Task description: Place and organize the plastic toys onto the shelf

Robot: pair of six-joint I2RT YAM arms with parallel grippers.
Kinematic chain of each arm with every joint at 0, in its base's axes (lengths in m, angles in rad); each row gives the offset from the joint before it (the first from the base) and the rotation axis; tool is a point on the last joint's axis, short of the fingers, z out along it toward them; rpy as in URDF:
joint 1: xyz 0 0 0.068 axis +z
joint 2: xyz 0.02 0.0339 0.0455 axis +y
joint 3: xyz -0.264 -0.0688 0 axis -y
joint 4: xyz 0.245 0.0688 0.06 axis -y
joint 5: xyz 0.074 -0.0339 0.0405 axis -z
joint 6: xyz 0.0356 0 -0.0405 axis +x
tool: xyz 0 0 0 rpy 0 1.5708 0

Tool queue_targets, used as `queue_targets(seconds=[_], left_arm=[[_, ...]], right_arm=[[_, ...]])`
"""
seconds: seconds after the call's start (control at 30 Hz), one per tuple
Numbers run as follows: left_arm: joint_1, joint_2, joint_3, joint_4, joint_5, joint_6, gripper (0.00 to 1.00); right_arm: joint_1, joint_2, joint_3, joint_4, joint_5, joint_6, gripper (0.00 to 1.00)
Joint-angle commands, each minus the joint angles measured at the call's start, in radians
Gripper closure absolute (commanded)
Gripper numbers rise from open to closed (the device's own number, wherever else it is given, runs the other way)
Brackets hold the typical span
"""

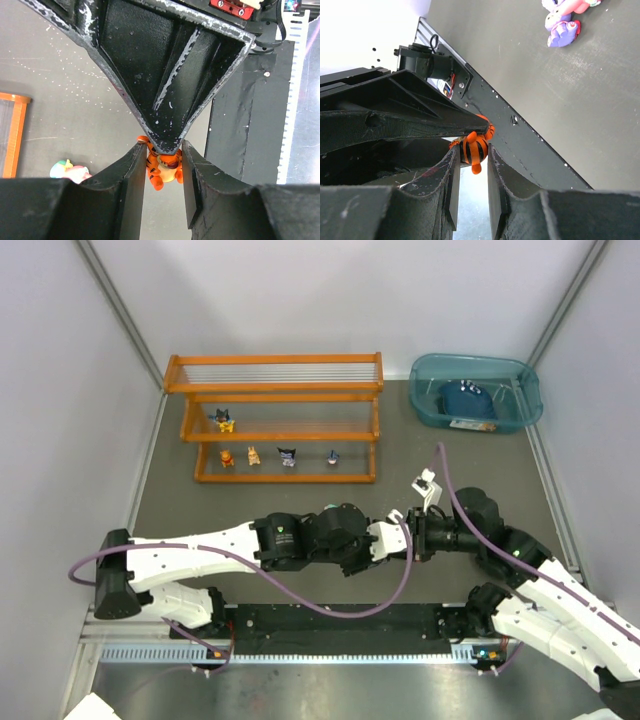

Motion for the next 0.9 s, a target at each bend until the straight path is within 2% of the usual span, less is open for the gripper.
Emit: queue_targets(seconds=[0.0, 0.4, 0.6, 0.67, 0.77, 0.87], left_arm=[[0.001, 0.02, 0.047, -0.025, 0.024, -0.011, 0.64], [0.001, 0.066, 0.082, -0.077, 0.057, -0.002, 0.61], [0.001, 0.08, 0.095, -0.09, 0.06, 0.0, 0.66], [0.001, 0.085, 0.096, -0.091, 0.063, -0.002, 0.74], [0.001, 0.088, 0.098, -0.091, 0.07, -0.002, 1.0], [0.001, 0.088, 0.098, -0.091, 0.084, -0.008, 1.0]], right_arm=[[0.01, -0.017, 0.007, 0.033, 0.009, -0.005, 1.0], [0.01, -0.017, 0.007, 0.03, 0.011, -0.008, 1.0], [0.01, -0.017, 0.007, 0.03, 0.009, -0.008, 1.0], [0.01, -0.017, 0.007, 0.03, 0.009, -0.008, 1.0], [0.009, -0.018, 0.009, 0.03, 0.007, -0.008, 1.0], [0.01, -0.02, 0.012, 0.031, 0.009, -0.006, 1.0]])
